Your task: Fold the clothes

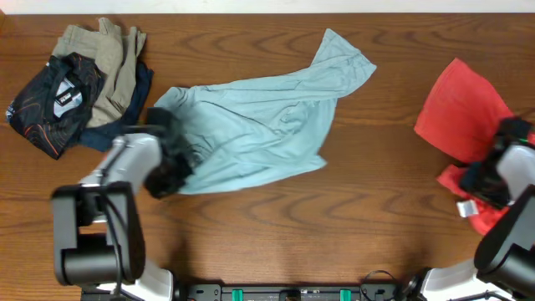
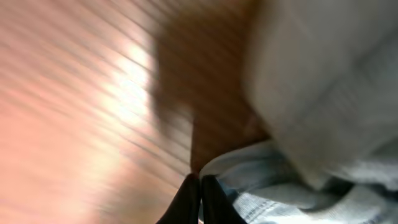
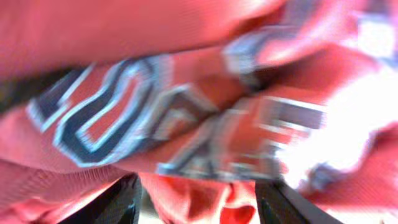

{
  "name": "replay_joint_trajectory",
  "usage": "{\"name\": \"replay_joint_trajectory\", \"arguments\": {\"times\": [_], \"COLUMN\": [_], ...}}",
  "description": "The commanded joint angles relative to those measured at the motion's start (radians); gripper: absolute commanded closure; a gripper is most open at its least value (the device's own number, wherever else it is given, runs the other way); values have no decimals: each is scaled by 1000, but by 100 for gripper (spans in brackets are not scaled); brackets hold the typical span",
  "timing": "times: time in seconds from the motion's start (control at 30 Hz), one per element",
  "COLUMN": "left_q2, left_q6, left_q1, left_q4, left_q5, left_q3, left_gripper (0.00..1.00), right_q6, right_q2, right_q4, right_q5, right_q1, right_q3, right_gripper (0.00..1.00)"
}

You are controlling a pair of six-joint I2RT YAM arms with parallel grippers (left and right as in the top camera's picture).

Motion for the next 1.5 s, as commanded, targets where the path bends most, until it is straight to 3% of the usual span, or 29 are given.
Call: {"name": "replay_joint_trajectory", "arguments": {"times": [0.0, 0.03, 0.13, 0.2, 0.33, 0.47, 0.6, 0.93, 1.03, 1.2, 1.47], "left_q2": [8, 8, 7, 3, 3, 4, 4, 11, 11, 11, 11], "left_q6": [29, 29, 29, 28, 26, 27, 3, -277, -382, -525, -617], "left_q1": [91, 117, 150, 150, 101, 9, -98, -341, -390, -420, -420], "left_q4": [-35, -60, -119, -151, -217, -233, -173, 93, 152, 187, 193], "left_q5": [-19, 31, 231, 356, 442, 446, 446, 441, 363, 243, 146], "left_q3": [79, 104, 141, 142, 141, 137, 118, 11, -22, -44, -44], "left_gripper": [94, 92, 42, 34, 32, 32, 32, 24, 25, 24, 29], "right_q6": [15, -11, -132, -205, -269, -309, -307, -304, -304, -304, -304], "right_q2": [5, 4, 3, 0, 1, 1, 4, 5, 5, 5, 5], "right_q4": [-25, -38, -59, -63, -55, -19, 39, 102, 105, 98, 92], "right_q5": [-29, -89, -331, -498, -682, -683, -673, -670, -650, -650, -623], "right_q1": [-69, -77, -72, -57, 11, 94, 164, 280, 288, 288, 288], "right_q3": [99, 122, 169, 183, 184, 177, 166, 166, 166, 166, 166], "right_gripper": [42, 42, 40, 37, 35, 47, 46, 36, 36, 36, 34]}}
